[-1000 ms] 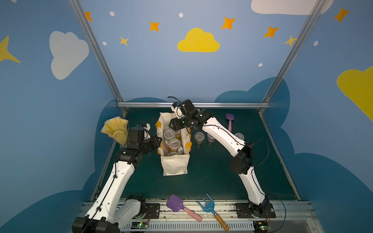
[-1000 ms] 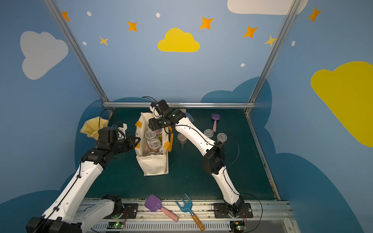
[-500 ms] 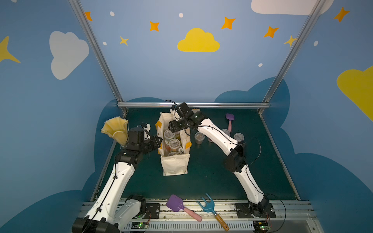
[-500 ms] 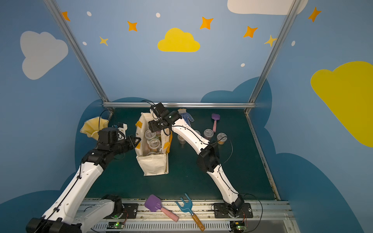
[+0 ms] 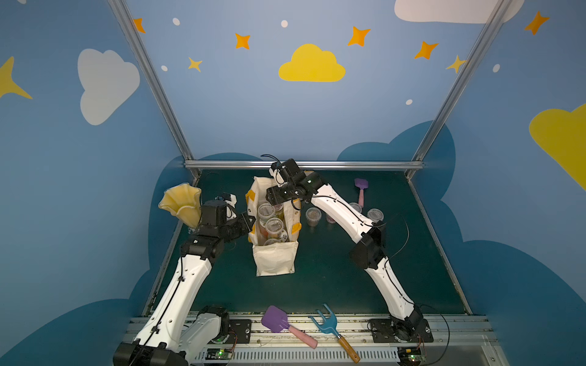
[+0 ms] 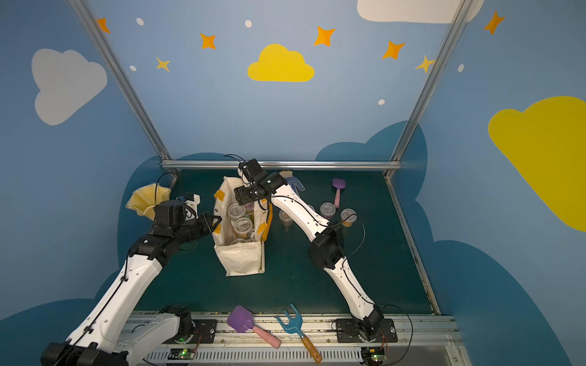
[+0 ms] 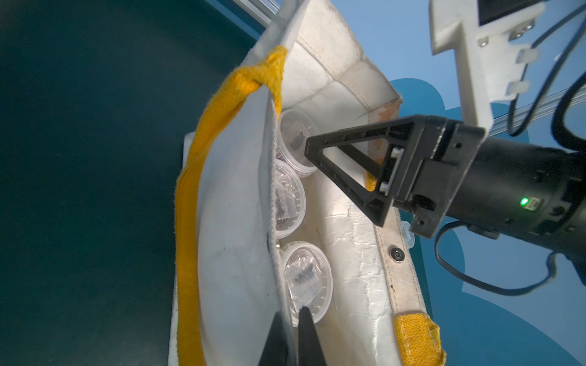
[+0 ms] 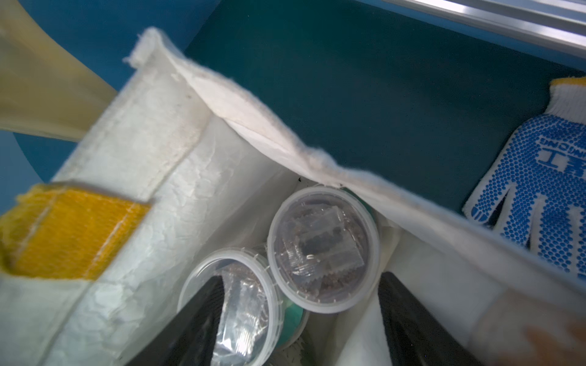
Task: Take out the seed jars from the canvas bag
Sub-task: Pick up the seed jar from the canvas bag.
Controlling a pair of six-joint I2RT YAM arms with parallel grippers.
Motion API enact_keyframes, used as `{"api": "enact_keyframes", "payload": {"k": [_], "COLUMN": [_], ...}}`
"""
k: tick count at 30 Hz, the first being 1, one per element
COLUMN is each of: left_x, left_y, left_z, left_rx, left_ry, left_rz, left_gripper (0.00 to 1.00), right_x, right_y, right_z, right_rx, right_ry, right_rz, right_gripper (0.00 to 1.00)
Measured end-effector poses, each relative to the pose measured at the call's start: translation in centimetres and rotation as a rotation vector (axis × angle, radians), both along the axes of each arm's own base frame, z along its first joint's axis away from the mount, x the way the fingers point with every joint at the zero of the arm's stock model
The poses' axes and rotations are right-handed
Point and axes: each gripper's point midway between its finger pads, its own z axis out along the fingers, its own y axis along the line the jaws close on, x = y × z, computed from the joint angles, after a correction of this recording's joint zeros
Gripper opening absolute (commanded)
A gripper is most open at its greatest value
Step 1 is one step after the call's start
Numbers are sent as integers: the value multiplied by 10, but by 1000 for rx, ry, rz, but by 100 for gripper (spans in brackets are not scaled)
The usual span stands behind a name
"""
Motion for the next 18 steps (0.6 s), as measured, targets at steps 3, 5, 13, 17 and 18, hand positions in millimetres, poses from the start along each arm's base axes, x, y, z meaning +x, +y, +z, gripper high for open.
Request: {"api": "enact_keyframes", "payload": {"k": [3, 5, 13, 17, 18], "left_x": [0, -1, -1, -1, -1], "left_y": [-1, -1, -1, -1, -1], "left_z": [1, 1, 1, 1, 1], "left_rx": [-3, -4, -4, -6, -7], "left_ry": [-2, -4, -6, -9, -9], "left_rz": [-4, -4, -4, -6, -6], "left_gripper": [5, 5, 5, 5, 5], "right_x": [3, 4, 6, 8, 8], "right_y": [-3, -4, -1, 2, 2], "right_z": [-3, -3, -9, -15, -16], "right_rx": [-5, -5, -2, 4, 6], "right_ry": [4, 5, 13, 22, 23], "right_rz": [-7, -9, -8, -16, -20], "right_gripper": [79, 80, 81, 81, 81]}}
